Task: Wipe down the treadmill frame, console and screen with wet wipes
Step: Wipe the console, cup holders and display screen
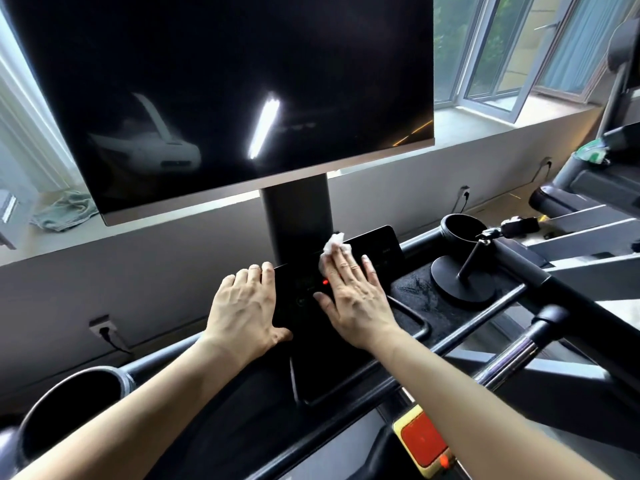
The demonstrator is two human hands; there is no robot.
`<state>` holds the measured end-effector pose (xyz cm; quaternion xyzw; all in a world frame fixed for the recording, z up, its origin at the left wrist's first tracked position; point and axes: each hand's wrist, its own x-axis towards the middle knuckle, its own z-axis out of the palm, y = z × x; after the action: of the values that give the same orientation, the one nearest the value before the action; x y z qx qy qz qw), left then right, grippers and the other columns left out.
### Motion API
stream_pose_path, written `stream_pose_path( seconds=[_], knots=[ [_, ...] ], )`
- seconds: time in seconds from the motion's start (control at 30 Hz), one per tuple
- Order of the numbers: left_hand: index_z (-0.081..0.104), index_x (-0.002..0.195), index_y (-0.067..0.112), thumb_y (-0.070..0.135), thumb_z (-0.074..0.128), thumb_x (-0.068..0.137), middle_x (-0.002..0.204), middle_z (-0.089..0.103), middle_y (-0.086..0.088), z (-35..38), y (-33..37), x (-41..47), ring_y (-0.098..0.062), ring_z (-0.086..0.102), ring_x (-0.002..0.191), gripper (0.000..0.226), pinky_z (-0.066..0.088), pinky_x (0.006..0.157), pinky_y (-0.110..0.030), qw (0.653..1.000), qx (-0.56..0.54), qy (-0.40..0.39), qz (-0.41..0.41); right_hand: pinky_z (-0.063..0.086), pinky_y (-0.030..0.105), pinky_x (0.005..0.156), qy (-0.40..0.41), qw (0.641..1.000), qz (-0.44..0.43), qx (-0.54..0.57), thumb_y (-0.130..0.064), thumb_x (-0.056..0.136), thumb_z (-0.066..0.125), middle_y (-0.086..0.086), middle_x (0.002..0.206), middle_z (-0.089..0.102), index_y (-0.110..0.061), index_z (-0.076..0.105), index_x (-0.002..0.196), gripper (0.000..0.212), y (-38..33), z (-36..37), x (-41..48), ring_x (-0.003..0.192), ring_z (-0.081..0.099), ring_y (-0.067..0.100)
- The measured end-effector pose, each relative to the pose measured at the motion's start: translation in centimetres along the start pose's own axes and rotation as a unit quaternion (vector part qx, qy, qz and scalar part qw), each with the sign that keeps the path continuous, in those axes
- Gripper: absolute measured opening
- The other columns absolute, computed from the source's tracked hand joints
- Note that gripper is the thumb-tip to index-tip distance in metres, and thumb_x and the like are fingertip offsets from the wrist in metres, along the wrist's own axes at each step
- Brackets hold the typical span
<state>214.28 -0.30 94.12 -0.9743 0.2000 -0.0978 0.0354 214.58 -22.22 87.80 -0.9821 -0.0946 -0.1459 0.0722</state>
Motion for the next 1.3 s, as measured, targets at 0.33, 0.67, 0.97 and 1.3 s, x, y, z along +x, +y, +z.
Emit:
stream_pose_path(
  seconds=[0.33, 0.67, 0.97, 1.3],
  knots=[
    [0.014, 0.161, 0.004, 0.073, 0.071, 0.072, 0.161, 0.034, -0.012, 0.6, 2.0, 1.5, -0.025, 0.031, 0.15, 0.126, 0.02, 0.126, -0.034, 1.0, -0.027, 0.001, 0.008, -0.01, 0.047, 0.126, -0.035, 0.985, 0.169, 0.024, -0.075, 0.087, -0.002, 0.004, 0.168, -0.021, -0.016, -0.007, 0.163, 0.096, 5.3, -0.4, 1.3, 0.154, -0.025, 0.018],
    [0.042, 0.146, 0.007, 0.067, 0.078, 0.059, 0.135, 0.058, -0.005, 0.6, 2.4, 1.7, -0.025, 0.055, 0.127, 0.111, 0.041, 0.111, -0.035, 0.999, -0.034, 0.028, -0.015, 0.008, 0.051, 0.127, 0.008, 0.998, -0.055, 0.024, -0.06, 0.1, 0.031, 0.01, 0.171, -0.001, -0.012, 0.011, 0.164, 0.082, -0.3, 1.7, -2.2, 0.158, -0.006, 0.021],
    [0.039, 0.149, 0.012, 0.066, 0.081, 0.057, 0.138, 0.056, 0.0, 0.0, 2.7, 1.5, -0.021, 0.052, 0.131, 0.114, 0.036, 0.114, -0.032, 0.999, -0.043, 0.018, -0.024, 0.001, 0.049, 0.127, 0.005, 0.988, 0.137, 0.065, -0.062, 0.096, 0.012, 0.011, 0.171, -0.001, -0.013, 0.015, 0.163, 0.083, 5.1, 1.0, -1.9, 0.158, -0.005, 0.024],
    [0.046, 0.141, 0.013, 0.062, 0.077, 0.055, 0.127, 0.06, 0.001, 0.0, 2.7, 1.4, -0.022, 0.057, 0.121, 0.104, 0.042, 0.108, -0.033, 0.997, -0.063, 0.031, -0.028, 0.046, 0.038, 0.092, 0.165, 0.977, -0.111, 0.072, -0.015, 0.093, 0.059, 0.001, 0.119, 0.06, -0.02, 0.068, 0.113, 0.022, -0.5, 0.7, -2.8, 0.103, 0.057, 0.025]
  ],
)
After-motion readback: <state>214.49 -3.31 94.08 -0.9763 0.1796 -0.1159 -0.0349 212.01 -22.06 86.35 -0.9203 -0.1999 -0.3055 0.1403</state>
